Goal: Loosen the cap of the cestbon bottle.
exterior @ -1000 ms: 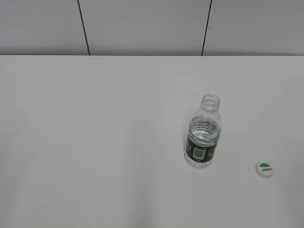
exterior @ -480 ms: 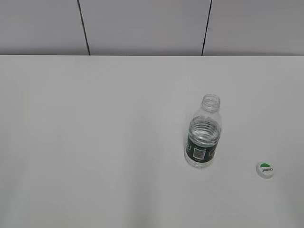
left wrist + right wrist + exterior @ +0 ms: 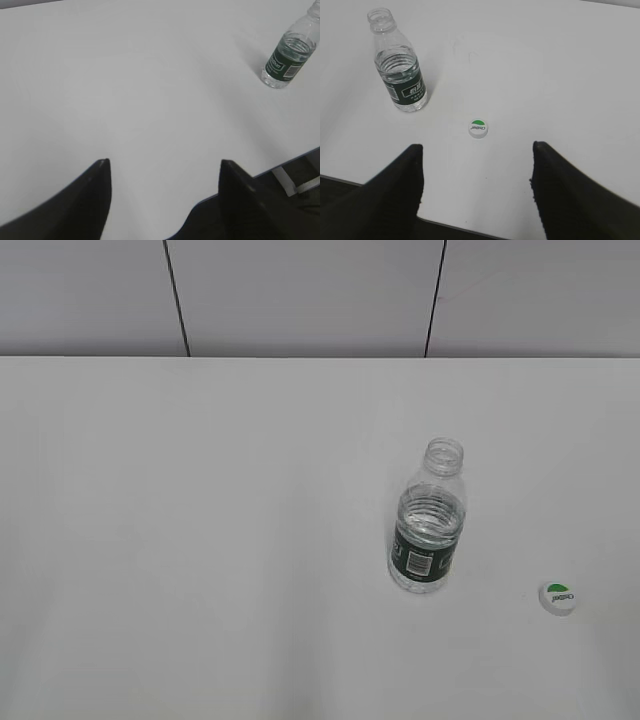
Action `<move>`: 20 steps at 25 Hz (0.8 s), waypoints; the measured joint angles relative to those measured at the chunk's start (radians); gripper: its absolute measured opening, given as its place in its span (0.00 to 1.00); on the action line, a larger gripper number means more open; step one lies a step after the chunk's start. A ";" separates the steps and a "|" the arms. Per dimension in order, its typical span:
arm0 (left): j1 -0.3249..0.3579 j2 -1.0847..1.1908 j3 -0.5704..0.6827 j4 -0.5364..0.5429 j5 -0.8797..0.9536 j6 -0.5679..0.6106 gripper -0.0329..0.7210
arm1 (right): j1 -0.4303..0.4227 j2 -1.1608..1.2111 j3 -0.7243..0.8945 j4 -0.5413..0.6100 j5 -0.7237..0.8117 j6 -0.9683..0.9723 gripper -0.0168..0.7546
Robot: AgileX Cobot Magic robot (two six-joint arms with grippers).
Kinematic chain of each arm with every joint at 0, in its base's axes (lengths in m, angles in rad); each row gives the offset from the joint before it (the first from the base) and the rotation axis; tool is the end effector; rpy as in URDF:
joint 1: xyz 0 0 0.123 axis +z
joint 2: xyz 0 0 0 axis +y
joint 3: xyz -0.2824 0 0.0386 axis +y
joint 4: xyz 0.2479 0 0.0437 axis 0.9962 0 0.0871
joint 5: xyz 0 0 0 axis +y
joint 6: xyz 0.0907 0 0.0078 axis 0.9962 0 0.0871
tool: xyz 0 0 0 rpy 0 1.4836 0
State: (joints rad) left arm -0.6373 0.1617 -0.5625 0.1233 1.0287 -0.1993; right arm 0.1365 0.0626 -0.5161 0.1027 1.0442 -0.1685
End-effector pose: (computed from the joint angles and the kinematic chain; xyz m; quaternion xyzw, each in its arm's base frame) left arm 0.0189 -0.0020 0.2971 0.1903 0.8475 -0.1434 0.4743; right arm 0.0026 0.0085 0.2834 -0.1310 0.8498 0.0432 0.5088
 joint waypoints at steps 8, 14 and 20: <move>0.206 -0.032 0.001 0.000 -0.002 0.000 0.72 | 0.000 0.000 0.001 0.000 -0.002 0.000 0.69; 0.442 -0.152 0.001 0.000 -0.001 0.000 0.72 | 0.000 0.000 0.001 0.000 -0.002 0.000 0.69; 0.563 -0.167 0.001 -0.001 -0.001 0.000 0.72 | -0.022 0.000 0.001 0.000 -0.002 0.000 0.69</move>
State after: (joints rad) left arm -0.0743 -0.0051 -0.5612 0.1222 1.0282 -0.1993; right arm 0.1145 0.0626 -0.5150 0.1027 1.0423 -0.1689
